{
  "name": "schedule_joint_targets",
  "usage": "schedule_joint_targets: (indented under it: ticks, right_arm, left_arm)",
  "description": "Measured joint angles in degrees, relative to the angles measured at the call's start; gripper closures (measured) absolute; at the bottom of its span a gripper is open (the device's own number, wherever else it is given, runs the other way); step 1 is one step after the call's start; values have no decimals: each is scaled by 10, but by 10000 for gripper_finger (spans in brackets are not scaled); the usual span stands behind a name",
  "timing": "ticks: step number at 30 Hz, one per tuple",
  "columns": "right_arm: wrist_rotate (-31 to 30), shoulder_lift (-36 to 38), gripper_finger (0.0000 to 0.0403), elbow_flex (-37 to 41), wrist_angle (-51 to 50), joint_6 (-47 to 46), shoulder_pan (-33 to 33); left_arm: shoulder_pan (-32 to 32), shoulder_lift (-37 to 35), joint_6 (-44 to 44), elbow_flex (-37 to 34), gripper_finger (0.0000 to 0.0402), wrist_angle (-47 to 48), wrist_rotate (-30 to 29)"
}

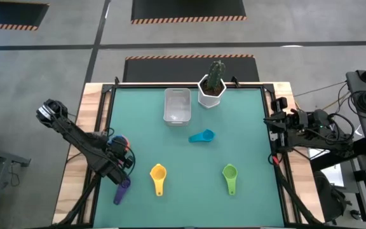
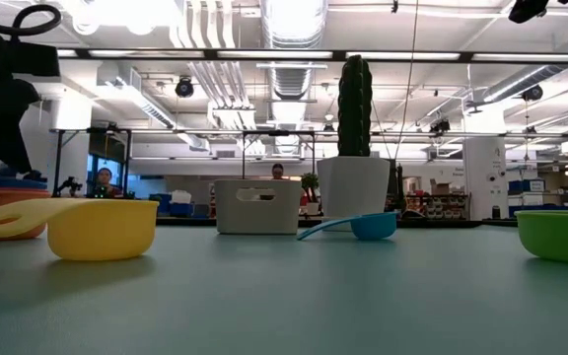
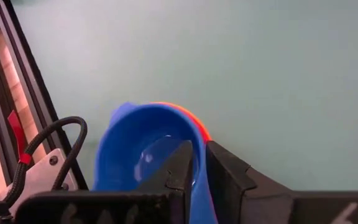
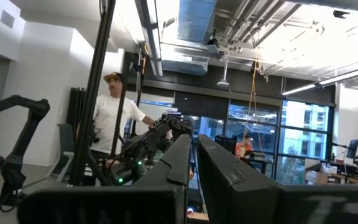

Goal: Nest measuring cups in basket
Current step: Stack the blue measuring cup on top of the red measuring cup

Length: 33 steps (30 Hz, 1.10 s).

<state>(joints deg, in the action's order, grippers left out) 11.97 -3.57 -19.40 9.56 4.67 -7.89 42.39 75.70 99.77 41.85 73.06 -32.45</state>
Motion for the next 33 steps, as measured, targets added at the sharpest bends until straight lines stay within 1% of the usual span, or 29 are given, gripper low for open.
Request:
schedule_joint_targets:
  ticks: [10,13,17,21,23,27,31,33]
  right_arm:
    - [0,0,385,0,0,0,0]
    - [0,0,385,0,0,0,0]
    - [0,0,385,0,0,-1,0]
    - [0,0,385,0,-1,-1,0]
    - [0,0,385,0,-3,-1,0]
    - [0,0,385,0,-3,-1,0]
    - [0,0,385,0,-3,-1,0]
    - [0,0,385,0,-3,-1,0]
  left_arm:
    - [0,0,2,-2,353,0,0]
    - [0,0,-11,11,345,1,7]
    - [0,0,-56,38,343,1,51]
    - [1,0,-108,62,352,16,136]
    - [3,0,-117,62,364,30,163]
    - [6,-1,-112,58,396,45,194]
    - [8,-4,-104,57,397,52,196]
    - [12,-4,-100,56,400,70,197]
